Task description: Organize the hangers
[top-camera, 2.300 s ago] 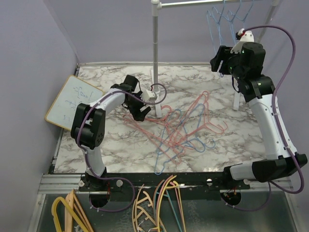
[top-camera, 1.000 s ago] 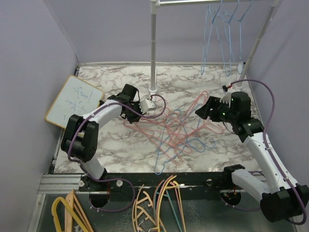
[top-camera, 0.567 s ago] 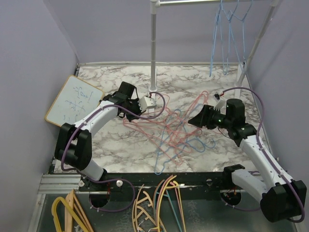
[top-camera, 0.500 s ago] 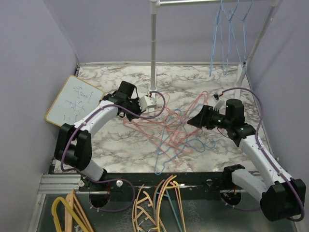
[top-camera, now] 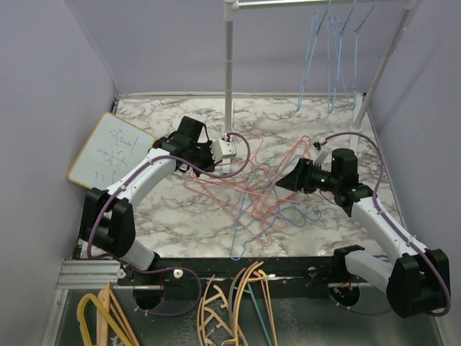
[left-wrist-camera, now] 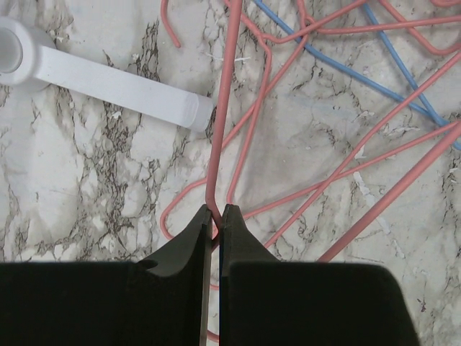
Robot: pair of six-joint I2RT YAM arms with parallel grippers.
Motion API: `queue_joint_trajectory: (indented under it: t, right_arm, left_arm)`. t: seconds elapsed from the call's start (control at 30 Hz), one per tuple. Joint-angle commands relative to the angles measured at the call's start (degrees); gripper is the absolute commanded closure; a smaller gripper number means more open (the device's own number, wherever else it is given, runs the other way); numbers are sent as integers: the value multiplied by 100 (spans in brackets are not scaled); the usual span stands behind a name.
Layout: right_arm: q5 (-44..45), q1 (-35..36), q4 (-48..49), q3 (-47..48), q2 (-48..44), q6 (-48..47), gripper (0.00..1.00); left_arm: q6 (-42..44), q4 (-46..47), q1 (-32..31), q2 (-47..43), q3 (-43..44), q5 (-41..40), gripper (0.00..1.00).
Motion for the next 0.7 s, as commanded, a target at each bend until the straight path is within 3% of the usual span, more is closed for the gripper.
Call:
queue_joint_trajectory:
  t: [0.0, 0.07, 0.13, 0.17, 0.23, 0.3, 0.4, 0.43, 0.53, 0.67]
  right_arm:
    - [-251, -3, 571, -22, 215, 7, 37]
    - [-412, -2, 753, -126, 255, 126, 54]
    - [-537, -6, 873, -198, 233, 231, 78]
    - [-559, -2, 883, -222, 189, 264, 96]
    - [-518, 2, 801, -228, 66, 294, 99]
    - [-415, 2, 677, -246, -151, 313, 99]
    - [-204, 7, 222, -194, -508, 270, 99]
    - [-132, 7, 60, -175, -644, 252, 99]
    - [186, 11, -696, 73, -1064, 132, 99]
    - [1137, 16, -2091, 992, -1594, -459, 99]
  left_arm:
    - [83, -25, -71, -172, 191, 316, 100]
    - [47, 77, -87, -165, 174, 253, 100]
    - [-33, 199, -97, -138, 179, 176, 100]
    - [-96, 256, -105, -108, 189, 140, 100]
    - [-270, 354, -130, -73, 254, 70, 100]
    - [-448, 351, -164, -37, 377, 24, 84]
    - [-696, 378, -177, -44, 500, -99, 6]
    - [-690, 379, -179, -74, 500, -141, 2]
    - [-647, 368, -94, -139, 521, -375, 1]
    - [-1046, 436, 525, -160, 636, -98, 1]
